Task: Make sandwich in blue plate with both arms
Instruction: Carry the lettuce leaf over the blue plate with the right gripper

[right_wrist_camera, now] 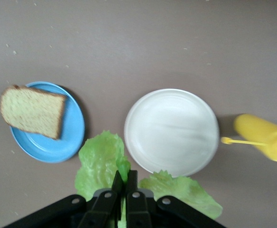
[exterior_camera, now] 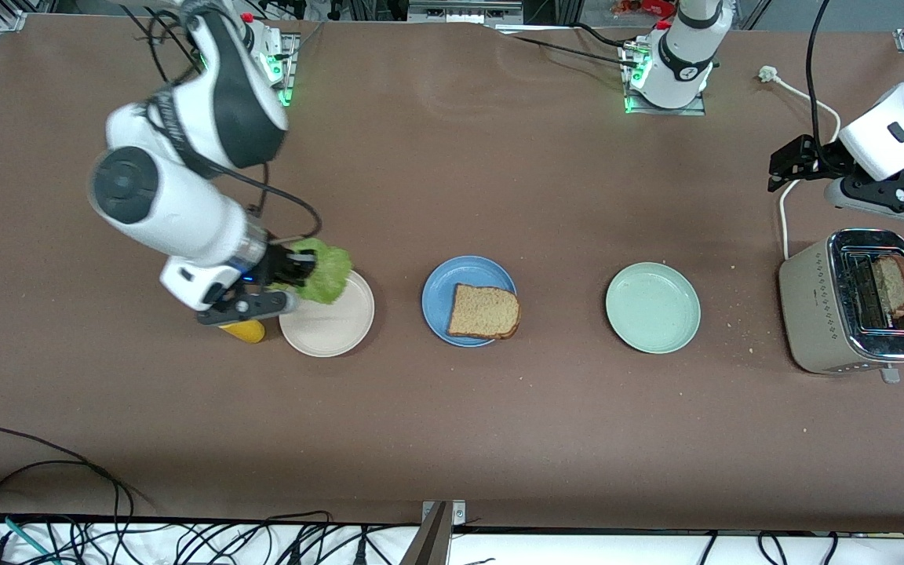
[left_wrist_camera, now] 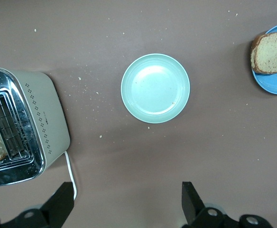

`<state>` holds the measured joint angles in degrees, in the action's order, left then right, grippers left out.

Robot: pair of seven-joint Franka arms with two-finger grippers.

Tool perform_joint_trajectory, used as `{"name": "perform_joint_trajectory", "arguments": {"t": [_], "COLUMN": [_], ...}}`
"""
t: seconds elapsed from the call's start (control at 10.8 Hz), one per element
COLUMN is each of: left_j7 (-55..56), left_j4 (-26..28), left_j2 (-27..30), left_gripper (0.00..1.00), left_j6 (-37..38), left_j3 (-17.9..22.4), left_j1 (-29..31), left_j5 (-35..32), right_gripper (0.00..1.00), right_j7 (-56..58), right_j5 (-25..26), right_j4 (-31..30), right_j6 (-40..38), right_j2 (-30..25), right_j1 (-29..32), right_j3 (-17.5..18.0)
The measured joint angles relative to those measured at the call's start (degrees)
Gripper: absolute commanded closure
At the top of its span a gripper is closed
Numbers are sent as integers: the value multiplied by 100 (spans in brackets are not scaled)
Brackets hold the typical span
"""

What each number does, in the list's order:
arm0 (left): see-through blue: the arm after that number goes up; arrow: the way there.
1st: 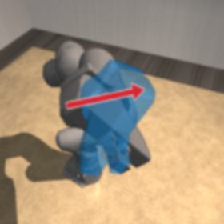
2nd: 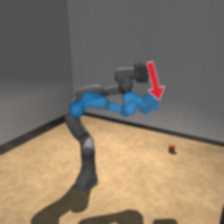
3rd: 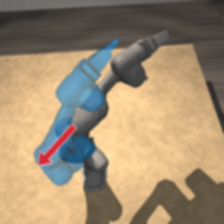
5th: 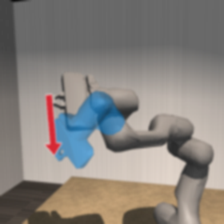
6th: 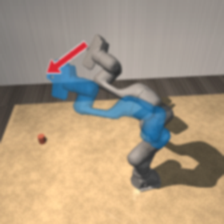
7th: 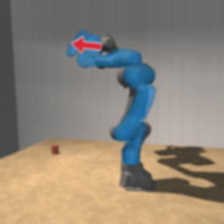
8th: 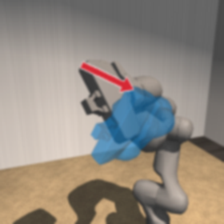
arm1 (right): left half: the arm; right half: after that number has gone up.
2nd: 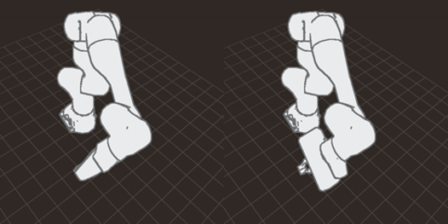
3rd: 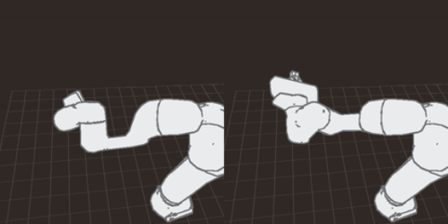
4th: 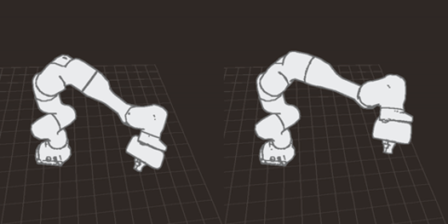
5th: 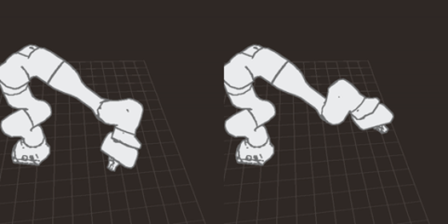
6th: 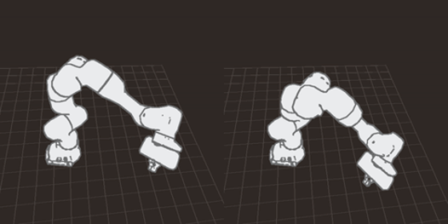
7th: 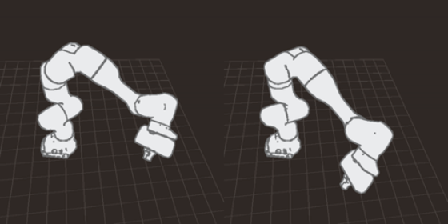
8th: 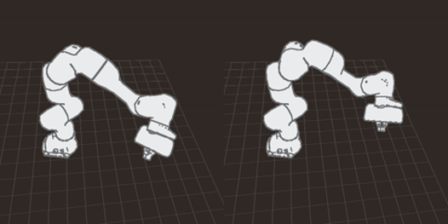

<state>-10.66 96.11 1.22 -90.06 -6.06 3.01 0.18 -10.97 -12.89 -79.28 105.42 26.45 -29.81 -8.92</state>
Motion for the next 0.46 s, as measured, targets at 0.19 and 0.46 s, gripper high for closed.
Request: {"name": "perform_joint_trajectory", "arguments": {"t": [0.19,0.46], "left_j7": [0,0], "left_j4": [-2,-6], "left_j2": [-1,-2], "left_gripper": [0,0], "left_j6": [1,1], "left_j3": [-1,-5], "left_j1": [0,-1], "left_j5": [0,1], "right_gripper": [100,100], "right_j7": [-806,-2222], "right_j5": [-113,-156], "right_j4": [711,1362], "right_j6": [21,340], "right_j2": [643,1460], "right_j1": [-448,-1061], "right_j3": [-133,-244]}}
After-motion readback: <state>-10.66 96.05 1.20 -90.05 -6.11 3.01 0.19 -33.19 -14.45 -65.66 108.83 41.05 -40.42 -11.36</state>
